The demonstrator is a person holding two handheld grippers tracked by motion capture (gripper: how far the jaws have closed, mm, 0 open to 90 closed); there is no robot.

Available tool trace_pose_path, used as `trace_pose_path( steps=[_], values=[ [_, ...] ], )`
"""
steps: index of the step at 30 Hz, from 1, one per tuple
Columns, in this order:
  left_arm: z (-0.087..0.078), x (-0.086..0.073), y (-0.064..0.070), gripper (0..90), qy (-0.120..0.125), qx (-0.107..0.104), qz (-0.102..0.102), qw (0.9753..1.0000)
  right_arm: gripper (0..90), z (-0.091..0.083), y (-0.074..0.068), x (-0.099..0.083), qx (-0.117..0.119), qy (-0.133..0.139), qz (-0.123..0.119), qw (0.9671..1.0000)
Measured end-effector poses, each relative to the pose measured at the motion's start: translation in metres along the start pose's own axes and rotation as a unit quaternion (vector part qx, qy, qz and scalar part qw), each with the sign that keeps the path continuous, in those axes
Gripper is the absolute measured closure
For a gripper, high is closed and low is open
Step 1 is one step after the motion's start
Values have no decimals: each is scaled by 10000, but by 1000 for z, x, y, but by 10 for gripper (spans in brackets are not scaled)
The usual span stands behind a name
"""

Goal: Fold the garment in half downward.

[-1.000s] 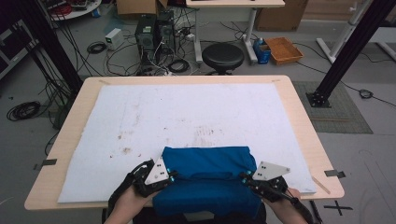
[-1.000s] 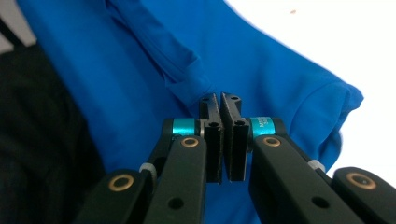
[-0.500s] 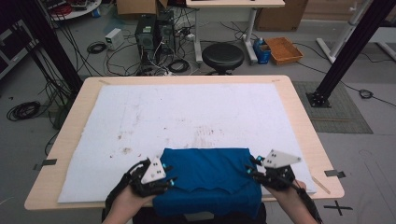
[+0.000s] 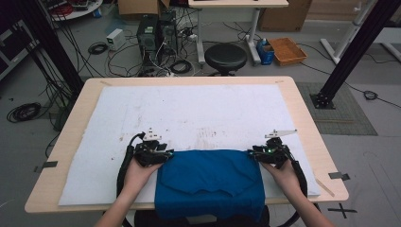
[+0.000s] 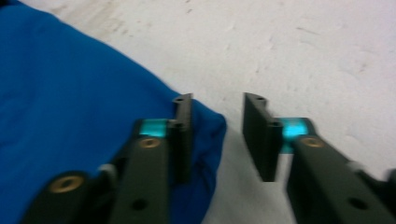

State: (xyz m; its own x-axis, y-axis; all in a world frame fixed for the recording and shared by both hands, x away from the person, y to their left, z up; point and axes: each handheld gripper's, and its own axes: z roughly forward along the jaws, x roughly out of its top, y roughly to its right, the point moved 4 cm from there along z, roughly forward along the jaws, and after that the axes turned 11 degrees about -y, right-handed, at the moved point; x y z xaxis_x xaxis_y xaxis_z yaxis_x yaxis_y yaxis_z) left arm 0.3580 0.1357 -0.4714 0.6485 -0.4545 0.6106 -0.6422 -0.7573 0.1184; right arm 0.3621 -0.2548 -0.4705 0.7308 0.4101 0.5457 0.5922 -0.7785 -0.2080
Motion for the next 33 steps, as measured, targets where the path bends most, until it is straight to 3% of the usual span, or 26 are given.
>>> trace_pose_path(
  steps=[3, 7, 20, 24, 28, 33],
  values=[
    [-2, -3, 4, 732, 27, -127, 61, 9999, 838, -2, -2, 1, 23, -4, -209, 9998],
    [-4, -4, 7, 844, 59, -199, 193, 9996, 859, -3, -5, 0, -17, 2, -329, 9995],
    [-9, -1, -4, 868, 217, -256, 250, 9991, 864, -8, 2, 4, 34, 173, -325, 9993],
    [-7, 4, -8, 868, 255, -171, 271, 9992, 864, -7, 4, 10, -4, 203, -326, 9993],
    [-3, 19, -21, 869, 284, -20, 278, 9992, 864, -5, 10, 26, -173, 281, -402, 9986],
    [6, 47, -43, 868, 390, 121, 123, 9991, 864, 3, 27, 60, -318, 363, -331, 9983]
  ],
)
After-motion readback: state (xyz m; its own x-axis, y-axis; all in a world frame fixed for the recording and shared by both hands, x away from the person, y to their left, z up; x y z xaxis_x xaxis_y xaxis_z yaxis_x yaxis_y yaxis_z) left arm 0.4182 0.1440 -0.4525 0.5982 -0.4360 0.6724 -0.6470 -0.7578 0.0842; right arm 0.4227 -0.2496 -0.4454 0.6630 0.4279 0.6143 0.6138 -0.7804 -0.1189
